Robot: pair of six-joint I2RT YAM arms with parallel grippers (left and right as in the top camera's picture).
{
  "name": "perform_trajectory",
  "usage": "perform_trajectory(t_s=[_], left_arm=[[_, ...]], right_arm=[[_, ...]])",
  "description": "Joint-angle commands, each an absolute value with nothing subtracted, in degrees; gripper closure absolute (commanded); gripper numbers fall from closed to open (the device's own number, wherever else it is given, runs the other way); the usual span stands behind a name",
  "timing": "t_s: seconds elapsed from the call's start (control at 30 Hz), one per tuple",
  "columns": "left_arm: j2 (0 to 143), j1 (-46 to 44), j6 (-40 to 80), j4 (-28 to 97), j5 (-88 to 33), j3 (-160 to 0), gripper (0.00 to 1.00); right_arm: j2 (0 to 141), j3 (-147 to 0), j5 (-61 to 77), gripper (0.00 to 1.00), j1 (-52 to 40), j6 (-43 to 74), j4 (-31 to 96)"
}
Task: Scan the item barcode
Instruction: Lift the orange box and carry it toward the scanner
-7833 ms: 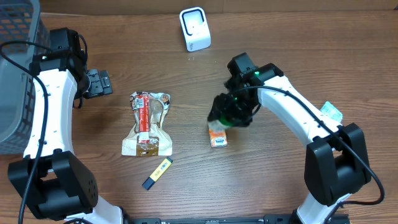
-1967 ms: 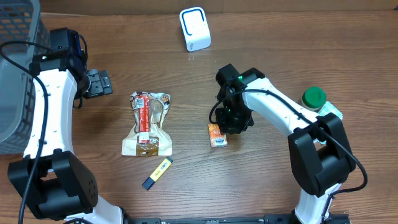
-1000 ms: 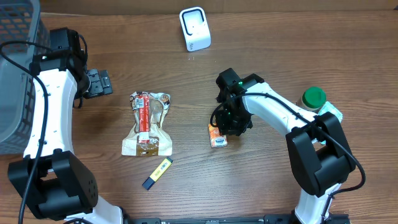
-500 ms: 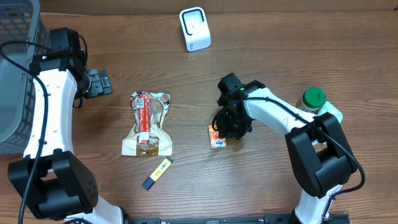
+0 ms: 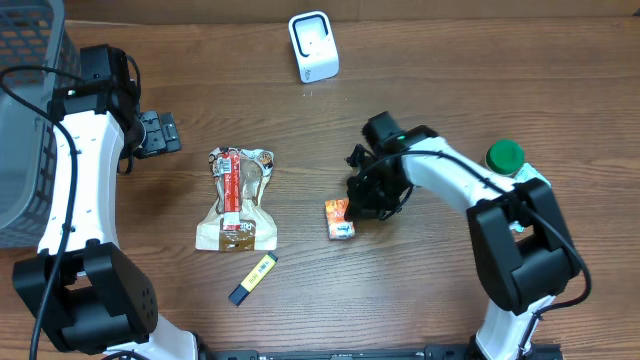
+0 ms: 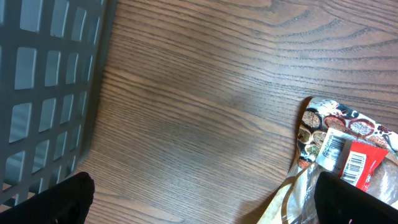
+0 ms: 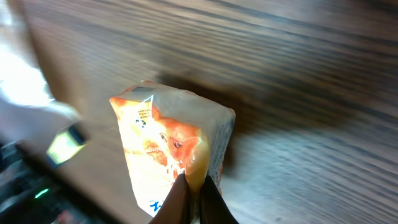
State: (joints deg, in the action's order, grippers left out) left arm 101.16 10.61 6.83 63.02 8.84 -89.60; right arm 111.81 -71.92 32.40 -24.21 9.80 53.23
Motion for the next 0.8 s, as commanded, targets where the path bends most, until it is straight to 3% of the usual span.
perform_trajectory(t_s=[0.0,0.4,0.77], left_arm=[[101.16,10.44,5.78,62.98,8.73,-89.73,0.0],[101.16,10.44,5.78,62.98,8.73,-89.73,0.0],[101.16,10.44,5.78,62.98,8.73,-89.73,0.0]], right_arm=[[107.39,-72.49,47.37,0.96,-20.32,2.44,53.89],[106.28,-72.44,79.5,0.96,-12.51,-23.03,63.4],[106.28,-72.44,89.95,0.96,-9.54,-27.11,64.79]])
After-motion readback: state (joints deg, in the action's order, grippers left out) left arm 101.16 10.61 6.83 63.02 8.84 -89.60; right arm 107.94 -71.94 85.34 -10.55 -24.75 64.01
